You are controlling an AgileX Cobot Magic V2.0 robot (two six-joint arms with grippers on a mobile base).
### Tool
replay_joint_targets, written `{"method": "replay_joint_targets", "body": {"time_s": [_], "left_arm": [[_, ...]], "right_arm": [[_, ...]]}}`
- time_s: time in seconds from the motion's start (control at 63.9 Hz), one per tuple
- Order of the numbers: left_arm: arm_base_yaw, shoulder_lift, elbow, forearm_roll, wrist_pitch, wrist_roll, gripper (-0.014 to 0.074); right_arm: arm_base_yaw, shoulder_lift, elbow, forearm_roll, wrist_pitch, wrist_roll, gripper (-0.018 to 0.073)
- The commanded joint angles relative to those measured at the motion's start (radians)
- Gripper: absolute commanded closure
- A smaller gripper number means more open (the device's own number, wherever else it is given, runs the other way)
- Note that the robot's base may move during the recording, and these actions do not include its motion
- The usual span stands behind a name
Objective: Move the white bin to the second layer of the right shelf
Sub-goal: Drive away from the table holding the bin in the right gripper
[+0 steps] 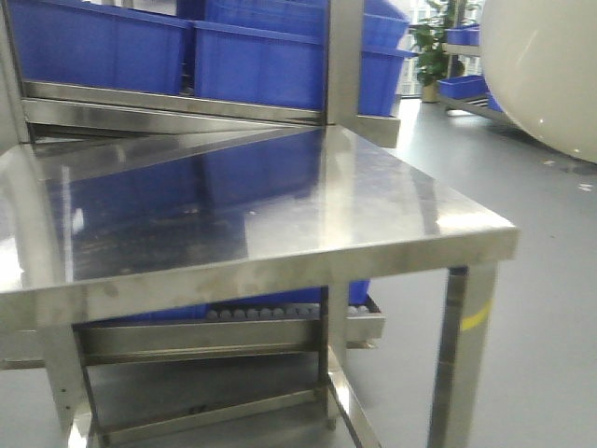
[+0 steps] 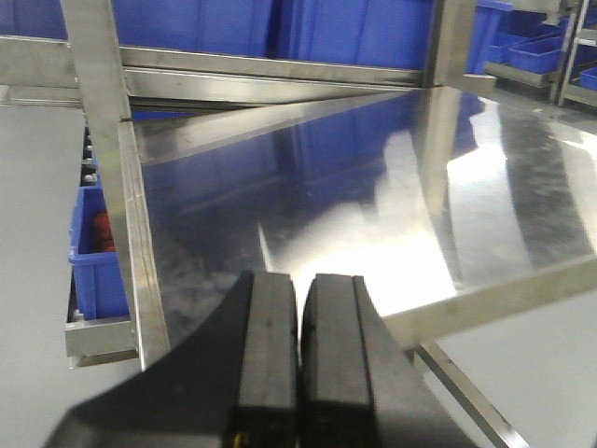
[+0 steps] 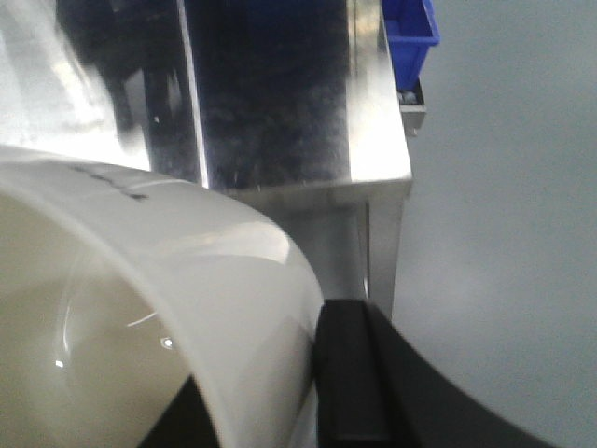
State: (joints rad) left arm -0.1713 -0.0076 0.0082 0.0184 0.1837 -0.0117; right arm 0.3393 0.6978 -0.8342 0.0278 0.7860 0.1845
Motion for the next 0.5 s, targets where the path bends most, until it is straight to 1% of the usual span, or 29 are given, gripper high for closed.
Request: {"method": "replay_joint_targets", "body": {"time_s": [0.0, 0.485], "left_arm": [[-0.005, -0.014, 0.027, 0.000, -0.085, -0.005, 0.0512], [-0.005, -0.014, 0.027, 0.000, -0.085, -0.005, 0.0512]], "right_arm": [[-0.002, 0.001, -0.030, 0.000, -0.082, -0.001, 0.0507], [-0.002, 0.001, -0.030, 0.000, -0.082, -0.001, 0.0507]]}}
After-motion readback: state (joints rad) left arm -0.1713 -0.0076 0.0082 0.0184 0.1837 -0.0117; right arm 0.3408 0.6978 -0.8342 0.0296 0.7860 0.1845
